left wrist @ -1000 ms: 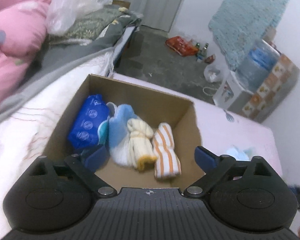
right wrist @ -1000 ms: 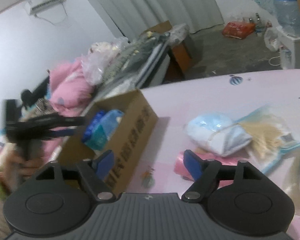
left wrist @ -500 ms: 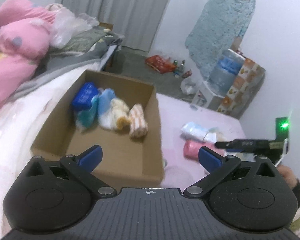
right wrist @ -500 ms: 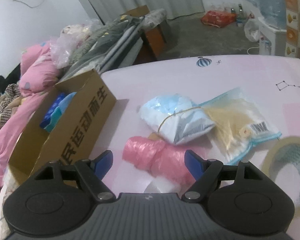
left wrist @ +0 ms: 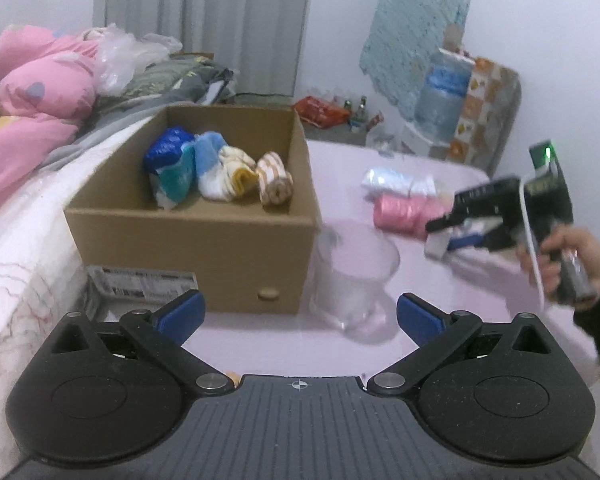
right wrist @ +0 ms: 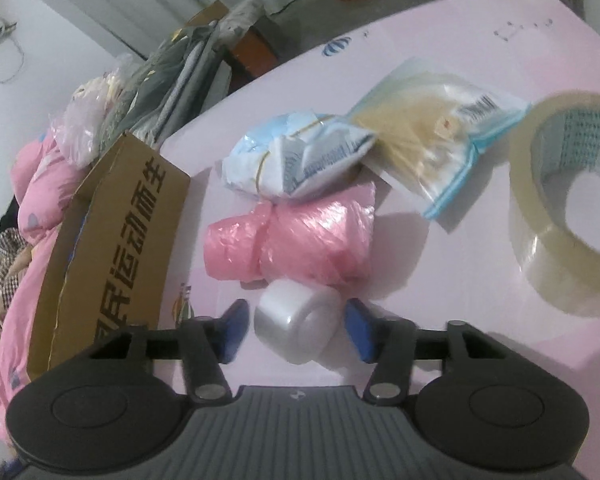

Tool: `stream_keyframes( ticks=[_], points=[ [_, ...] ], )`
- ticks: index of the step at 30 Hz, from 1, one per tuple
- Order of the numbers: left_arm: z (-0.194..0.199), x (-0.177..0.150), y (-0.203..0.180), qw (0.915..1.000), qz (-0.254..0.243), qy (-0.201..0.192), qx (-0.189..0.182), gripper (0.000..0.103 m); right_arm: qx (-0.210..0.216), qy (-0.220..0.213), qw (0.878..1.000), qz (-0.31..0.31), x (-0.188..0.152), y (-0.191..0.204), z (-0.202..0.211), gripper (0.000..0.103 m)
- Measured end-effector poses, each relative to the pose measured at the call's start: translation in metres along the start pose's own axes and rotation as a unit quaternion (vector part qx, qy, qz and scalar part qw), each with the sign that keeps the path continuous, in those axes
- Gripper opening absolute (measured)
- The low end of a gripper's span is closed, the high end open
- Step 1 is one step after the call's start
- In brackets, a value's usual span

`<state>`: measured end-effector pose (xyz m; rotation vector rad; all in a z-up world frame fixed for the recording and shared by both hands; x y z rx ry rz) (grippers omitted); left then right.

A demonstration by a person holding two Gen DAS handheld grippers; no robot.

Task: Organize soft objects
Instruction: 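Withdraw both open tools from the box back over the table, then reach the right tool to the white tape roll on the table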

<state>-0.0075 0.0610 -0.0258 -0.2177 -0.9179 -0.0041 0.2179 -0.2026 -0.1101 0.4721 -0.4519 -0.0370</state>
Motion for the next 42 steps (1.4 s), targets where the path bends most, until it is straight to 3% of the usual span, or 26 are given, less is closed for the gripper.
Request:
stream_keyframes(
  ticks=[3,11,14,19,24,27,42],
  points=[
    [-0.002,-0.008,-0.002,0.9999,0.006,0.008,-0.012,0.102,0.02,0.0,1.0,-0.016,-0.006,-0.006,0.005,0.032],
    [-0.002,-0.01,-0.006,0.9992,0.016,0.003,-0.036,0.102,0.04,-0.017,0.997,-0.058,-0.025,-0.038,0.027,0.032],
    [-0.004,-0.011,-0.011,0.9989,0.015,0.006,-0.045,0.102,0.04,-0.022,0.996,-0.076,-0.027,-0.05,0.031,0.025],
    [-0.005,-0.013,-0.015,0.9986,0.011,0.005,-0.051,0.102,0.044,-0.022,0.996,-0.08,-0.031,-0.057,0.038,0.025],
    [-0.009,-0.014,-0.011,0.9983,0.021,0.013,-0.053,0.102,0.038,-0.032,0.997,-0.066,-0.032,-0.052,0.048,0.03],
    [-0.01,-0.016,-0.01,0.9982,0.023,0.015,-0.053,0.102,0.033,-0.034,0.997,-0.062,-0.031,-0.052,0.049,0.042],
    [-0.014,-0.019,0.0,0.9975,0.04,0.023,-0.053,0.102,0.03,-0.003,1.0,0.0,-0.034,0.006,0.008,0.044]
  ],
)
Point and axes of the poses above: each gripper's, at about its wrist camera, not at the fingertips, and z roughly against the way its jaws point, y to its left, x to its top, the point moved 4 cm from there along -z, roughly the way its jaws point, and after that the axes turned 7 degrees about -x, right-handed, at the moved point
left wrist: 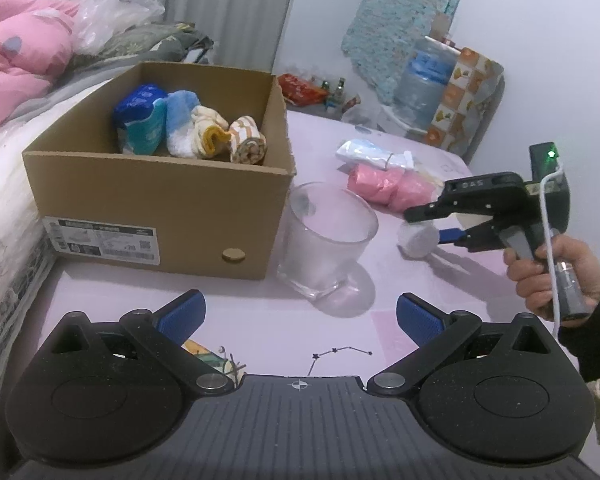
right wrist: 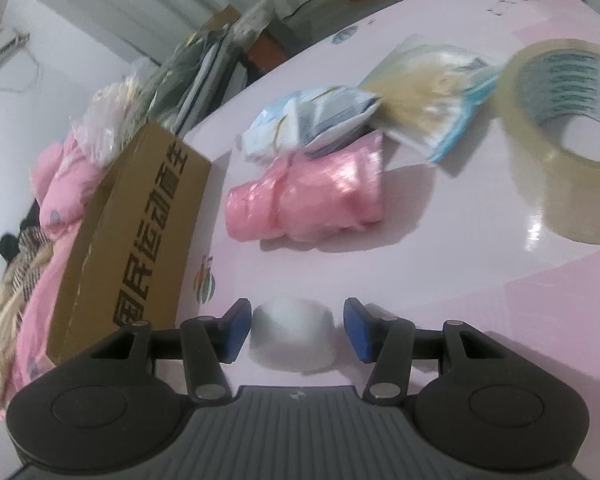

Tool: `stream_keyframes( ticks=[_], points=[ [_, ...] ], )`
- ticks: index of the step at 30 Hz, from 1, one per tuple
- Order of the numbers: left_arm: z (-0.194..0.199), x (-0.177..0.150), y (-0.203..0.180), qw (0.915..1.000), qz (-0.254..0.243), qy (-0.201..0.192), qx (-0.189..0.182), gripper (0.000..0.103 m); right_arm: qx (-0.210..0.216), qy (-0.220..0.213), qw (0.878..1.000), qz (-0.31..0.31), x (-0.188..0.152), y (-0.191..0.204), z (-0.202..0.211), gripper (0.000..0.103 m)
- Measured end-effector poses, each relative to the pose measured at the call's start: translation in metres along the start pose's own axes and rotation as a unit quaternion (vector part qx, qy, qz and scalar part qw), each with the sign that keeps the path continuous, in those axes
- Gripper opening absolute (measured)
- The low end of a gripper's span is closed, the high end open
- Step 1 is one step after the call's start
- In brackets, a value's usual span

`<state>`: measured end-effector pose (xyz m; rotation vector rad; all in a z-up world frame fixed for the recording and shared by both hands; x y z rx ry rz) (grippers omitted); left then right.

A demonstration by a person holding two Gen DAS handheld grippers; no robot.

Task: Organize soft objects
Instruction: 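Reach the right tool to the white tape roll on the table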

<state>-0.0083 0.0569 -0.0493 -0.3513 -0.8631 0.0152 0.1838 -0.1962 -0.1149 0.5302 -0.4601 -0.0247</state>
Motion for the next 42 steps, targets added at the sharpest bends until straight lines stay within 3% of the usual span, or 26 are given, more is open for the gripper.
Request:
stream_keyframes(
  ticks=[8,16,21,24,29,31,33,36,42],
  points=[
    [-0.001,0.0,0.008,1.0,0.009,-0.001,-0.004,0.102,-0.027,0.002,0.998,0.057,0.002,0.028,-0.013,0.044],
    [-0.005,-0.001,0.014,0.9998,0.017,0.003,-0.009,0.102,-0.072,-0.026,0.994,0.076,0.009,0.02,-0.008,0.043],
    [-0.007,0.0,0.015,0.9998,0.016,0.005,-0.009,0.102,-0.021,-0.046,0.996,0.075,0.005,0.018,0.017,0.044],
    [-0.008,0.0,0.015,0.9998,0.017,0.006,-0.009,0.102,-0.01,-0.049,0.99,0.129,-0.007,0.031,0.029,0.051],
    [-0.01,0.0,0.012,0.9998,0.015,0.009,-0.011,0.102,-0.052,-0.047,0.978,0.198,-0.025,0.043,0.019,0.056],
    [-0.009,0.0,0.009,0.9998,0.01,0.009,-0.011,0.102,-0.048,-0.037,0.98,0.187,-0.025,0.039,0.013,0.05],
    [-0.008,-0.001,0.007,0.9999,0.006,0.008,-0.011,0.102,-0.021,-0.02,0.988,0.15,-0.024,0.031,0.011,0.037],
    [-0.008,0.0,0.006,0.9999,0.003,0.008,-0.012,0.102,0.049,0.022,0.996,0.077,-0.024,0.017,0.012,0.031],
    [-0.013,0.001,0.001,0.9997,-0.001,0.011,-0.02,0.102,0.139,0.096,0.985,-0.038,-0.045,-0.011,0.01,0.03]
  ],
)
Point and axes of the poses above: each gripper's, at about its wrist camera, not at the fingertips, and z roughly against the way its jaws point, y to its left, x to its top, the point moved 4 cm from there along -z, roughly the way its jaws point, and after that the axes turned 7 degrees about -x, right-handed, at the moved point
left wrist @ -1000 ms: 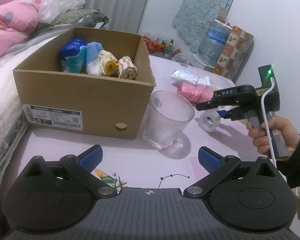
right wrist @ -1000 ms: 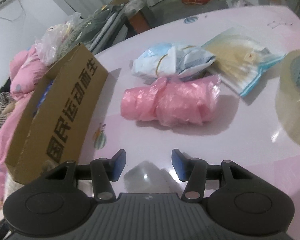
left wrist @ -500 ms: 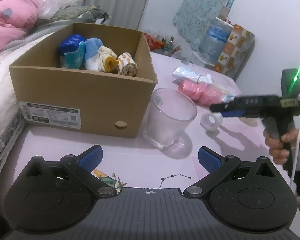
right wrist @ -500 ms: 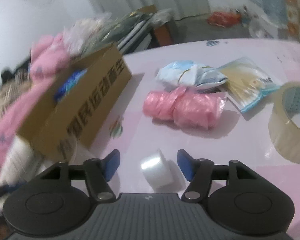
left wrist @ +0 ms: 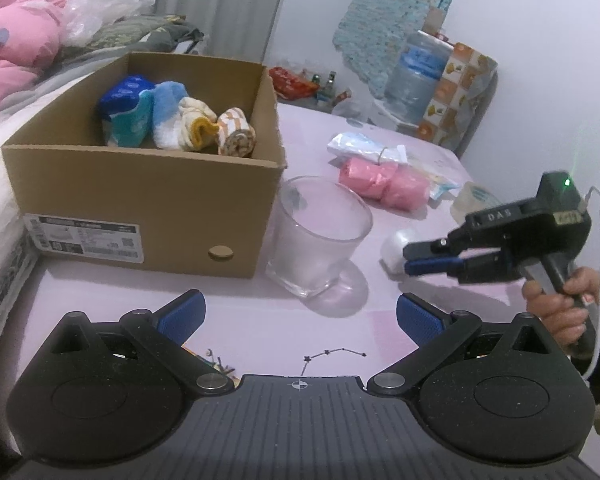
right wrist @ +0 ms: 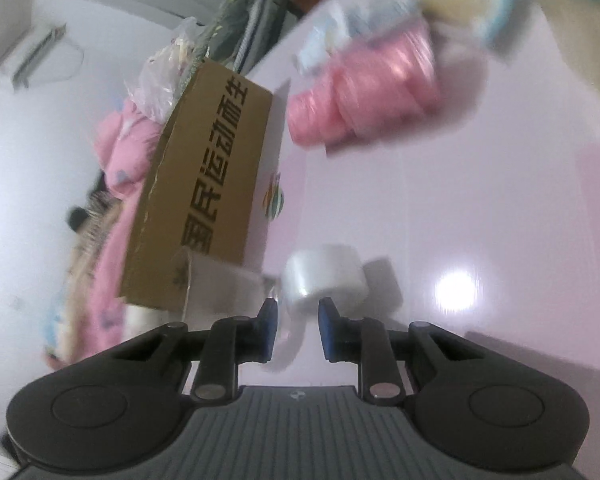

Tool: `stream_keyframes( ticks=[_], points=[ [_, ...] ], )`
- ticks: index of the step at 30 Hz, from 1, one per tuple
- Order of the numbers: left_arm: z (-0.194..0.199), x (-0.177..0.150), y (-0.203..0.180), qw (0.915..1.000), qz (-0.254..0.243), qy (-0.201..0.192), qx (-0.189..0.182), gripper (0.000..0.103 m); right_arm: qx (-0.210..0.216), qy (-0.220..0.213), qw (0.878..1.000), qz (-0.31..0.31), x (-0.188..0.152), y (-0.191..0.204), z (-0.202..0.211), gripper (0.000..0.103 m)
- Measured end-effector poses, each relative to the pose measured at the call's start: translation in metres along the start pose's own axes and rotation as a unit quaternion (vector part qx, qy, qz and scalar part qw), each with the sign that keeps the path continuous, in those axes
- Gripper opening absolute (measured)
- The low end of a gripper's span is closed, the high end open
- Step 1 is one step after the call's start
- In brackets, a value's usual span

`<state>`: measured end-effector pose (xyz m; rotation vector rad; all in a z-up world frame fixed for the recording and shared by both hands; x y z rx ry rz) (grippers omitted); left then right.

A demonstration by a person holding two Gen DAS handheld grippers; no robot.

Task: Organize soft objects
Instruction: 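Reach the right tool to the white tape roll on the table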

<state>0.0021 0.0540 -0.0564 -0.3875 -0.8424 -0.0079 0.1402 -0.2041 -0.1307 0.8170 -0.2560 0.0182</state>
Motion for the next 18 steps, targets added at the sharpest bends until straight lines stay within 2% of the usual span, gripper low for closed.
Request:
stream_keyframes(
  ticks=[1,7,11,13,14,15,18],
  points=[
    [-0.001,0.0,-0.001,1.0,-0.002,0.001,-0.001,0.102,0.005,0.003,1.0,-0.012,-0.004,-0.005,0.002,0.03],
    [-0.008,0.0,-0.008,0.9999,-0.01,0.01,-0.007,0.102,-0.026,-0.024,0.999,-0.03,-0.018,-0.031,0.028,0.031],
    [-0.013,0.0,-0.013,0.9997,-0.017,0.014,-0.01,0.102,-0.064,-0.055,0.996,0.017,-0.018,-0.024,0.041,0.035],
    [-0.013,0.0,-0.016,0.9996,-0.021,0.015,-0.009,0.102,-0.071,-0.069,0.994,0.043,-0.015,-0.014,0.043,0.046],
    [-0.013,-0.001,-0.017,0.9996,-0.023,0.015,-0.009,0.102,-0.071,-0.077,0.993,0.057,-0.013,-0.007,0.042,0.061],
    [-0.012,-0.001,-0.018,0.9996,-0.024,0.015,-0.007,0.102,-0.071,-0.082,0.992,0.067,-0.011,-0.001,0.039,0.07],
    [-0.01,-0.002,-0.019,0.9995,-0.026,0.015,-0.002,0.102,-0.064,-0.083,0.991,0.089,-0.002,0.015,0.023,0.071]
  ],
)
Point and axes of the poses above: each gripper's, at about its wrist camera, not at the fingertips, and z roughly against the way its jaws point, y to its left, x to its top, the point moved 4 cm from there along -z, roughly the way its jaws point, and after that the axes turned 7 degrees about -x, right-handed, at the moved point
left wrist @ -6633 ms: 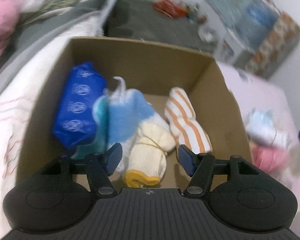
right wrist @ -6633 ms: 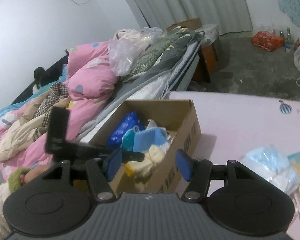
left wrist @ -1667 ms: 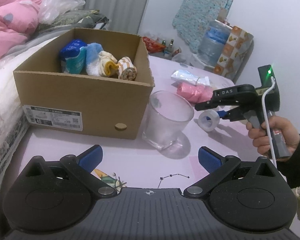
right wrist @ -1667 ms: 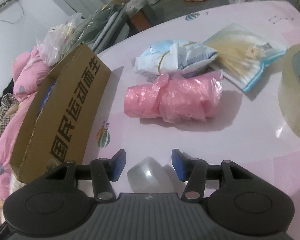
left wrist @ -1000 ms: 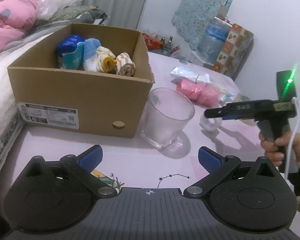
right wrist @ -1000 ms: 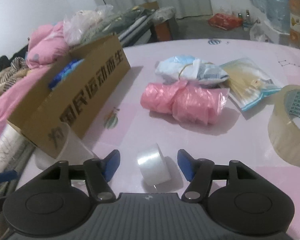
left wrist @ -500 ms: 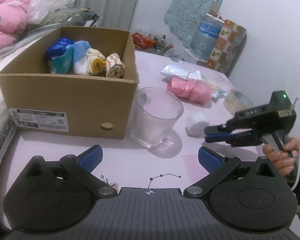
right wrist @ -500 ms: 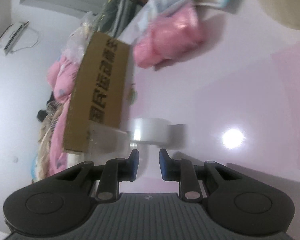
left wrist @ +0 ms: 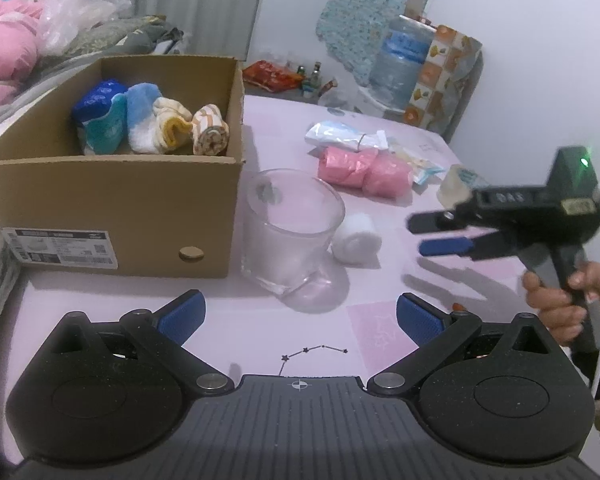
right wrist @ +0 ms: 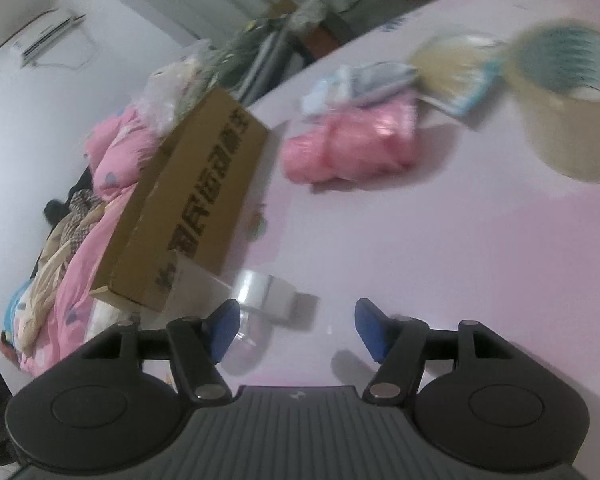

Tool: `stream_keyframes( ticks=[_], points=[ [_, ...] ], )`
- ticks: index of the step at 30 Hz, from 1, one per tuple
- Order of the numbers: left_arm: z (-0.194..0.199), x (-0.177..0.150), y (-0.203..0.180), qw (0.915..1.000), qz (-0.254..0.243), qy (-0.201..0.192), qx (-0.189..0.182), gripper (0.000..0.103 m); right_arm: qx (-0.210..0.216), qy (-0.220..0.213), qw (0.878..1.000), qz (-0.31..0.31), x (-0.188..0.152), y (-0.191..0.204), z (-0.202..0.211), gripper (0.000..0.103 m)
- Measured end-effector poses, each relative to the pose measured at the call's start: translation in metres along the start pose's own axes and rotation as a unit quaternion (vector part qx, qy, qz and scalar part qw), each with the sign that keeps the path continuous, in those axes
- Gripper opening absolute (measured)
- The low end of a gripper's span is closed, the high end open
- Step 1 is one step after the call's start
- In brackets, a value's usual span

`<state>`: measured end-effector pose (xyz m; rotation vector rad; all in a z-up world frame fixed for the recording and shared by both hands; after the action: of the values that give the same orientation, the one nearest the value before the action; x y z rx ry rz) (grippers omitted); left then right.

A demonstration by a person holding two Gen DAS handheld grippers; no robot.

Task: Organize soft objects
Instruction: 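Reach the right tool to the white tape roll on the table, then grasp the white tape roll with the left tool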

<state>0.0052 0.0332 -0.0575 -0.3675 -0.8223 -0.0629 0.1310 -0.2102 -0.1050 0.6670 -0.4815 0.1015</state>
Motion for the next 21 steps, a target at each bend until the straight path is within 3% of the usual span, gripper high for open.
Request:
stream_keyframes(
  ticks=[6,12,16,21],
  points=[
    [0.004,0.0,0.002,0.9999,0.003,-0.004,0.009,0.102,0.02,0.024,0.999,-0.013,0.014,0.017,-0.038,0.071],
    [0.005,0.0,0.008,0.9999,0.009,-0.005,0.009,0.102,0.013,0.044,0.999,-0.009,0.016,0.027,-0.057,0.066],
    [0.005,0.0,0.011,0.9999,0.013,-0.005,0.007,0.102,0.003,0.05,0.999,0.016,0.01,0.033,-0.057,0.058],
    [0.005,-0.001,0.012,0.9998,0.017,-0.004,0.005,0.102,-0.01,0.04,0.997,0.068,0.0,0.042,-0.05,0.058]
  ],
)
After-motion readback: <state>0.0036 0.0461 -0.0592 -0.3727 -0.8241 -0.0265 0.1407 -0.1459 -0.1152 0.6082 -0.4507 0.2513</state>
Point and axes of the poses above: each gripper's, at about its wrist camera, not at the fingertips, and z roughly against the way its jaws point, y to its left, x to its top, the point moved 4 cm from there along -z, roughly the way its jaws point, and after that the axes turned 7 degrees about -x, right-handed, at the moved point
